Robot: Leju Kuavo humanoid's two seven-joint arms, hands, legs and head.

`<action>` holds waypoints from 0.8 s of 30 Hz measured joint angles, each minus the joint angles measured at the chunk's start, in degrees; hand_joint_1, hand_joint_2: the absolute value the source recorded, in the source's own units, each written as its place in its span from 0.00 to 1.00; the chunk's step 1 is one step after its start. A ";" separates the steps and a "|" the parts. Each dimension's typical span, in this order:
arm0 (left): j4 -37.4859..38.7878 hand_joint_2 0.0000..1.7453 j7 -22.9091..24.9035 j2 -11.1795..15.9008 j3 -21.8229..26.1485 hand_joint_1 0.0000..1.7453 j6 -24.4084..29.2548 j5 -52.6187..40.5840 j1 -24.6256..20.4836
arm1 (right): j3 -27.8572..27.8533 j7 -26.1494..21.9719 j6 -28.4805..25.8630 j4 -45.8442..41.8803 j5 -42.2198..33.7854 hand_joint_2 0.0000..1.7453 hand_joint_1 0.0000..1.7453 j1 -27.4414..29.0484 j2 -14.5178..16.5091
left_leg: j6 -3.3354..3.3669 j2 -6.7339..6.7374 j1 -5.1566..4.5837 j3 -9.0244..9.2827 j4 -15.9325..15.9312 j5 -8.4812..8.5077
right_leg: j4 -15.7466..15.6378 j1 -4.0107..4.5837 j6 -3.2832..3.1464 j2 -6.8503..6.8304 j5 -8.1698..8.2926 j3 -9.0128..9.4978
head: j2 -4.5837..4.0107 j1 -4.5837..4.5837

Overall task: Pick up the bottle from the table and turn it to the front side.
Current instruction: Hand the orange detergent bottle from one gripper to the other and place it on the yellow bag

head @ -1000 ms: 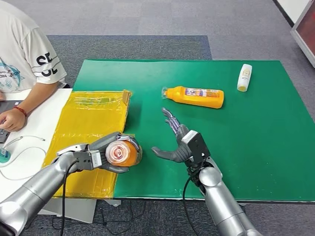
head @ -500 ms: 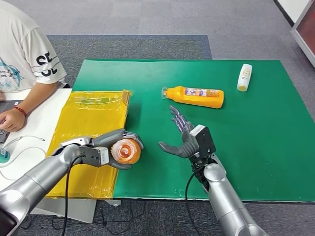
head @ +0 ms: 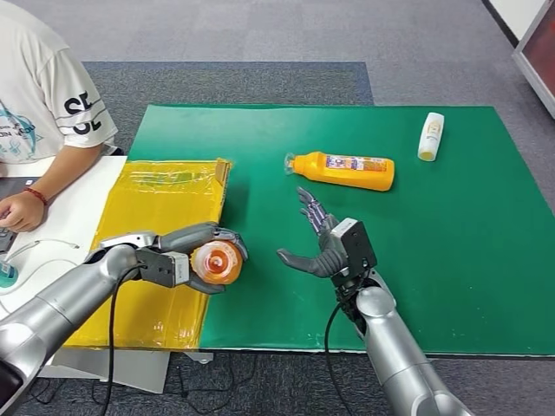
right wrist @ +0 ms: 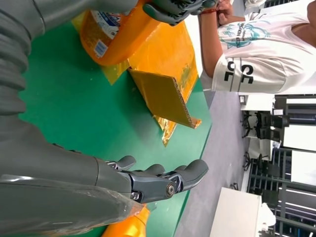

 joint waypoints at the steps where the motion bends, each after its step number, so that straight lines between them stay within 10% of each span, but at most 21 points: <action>1: 0.06 1.00 0.01 0.06 -0.11 1.00 -0.01 0.01 -0.14 | -0.02 0.00 -0.02 0.11 0.01 1.00 0.00 -0.02 0.03 | 0.00 0.00 0.00 -0.01 0.00 0.00 | 0.00 0.00 0.00 0.00 0.00 0.00 | 0.00 0.01; 15: 3.74 1.00 10.34 1.85 -3.83 1.00 -4.70 7.05 -9.60 | -0.04 -0.39 -1.76 2.85 0.69 1.00 0.00 -1.96 1.40 | -0.03 0.01 0.00 -0.11 0.00 0.07 | 0.03 0.01 -0.07 0.01 0.06 -0.15 | 0.00 0.00; 24: 8.70 1.00 26.16 -3.60 -7.05 1.00 8.06 -5.72 -14.05 | -0.32 1.55 -4.53 2.91 2.97 1.00 0.00 -0.52 2.41 | 0.02 -0.06 -0.01 -0.29 0.04 0.10 | 0.00 -0.01 -0.01 -0.08 0.09 -0.25 | 0.00 0.02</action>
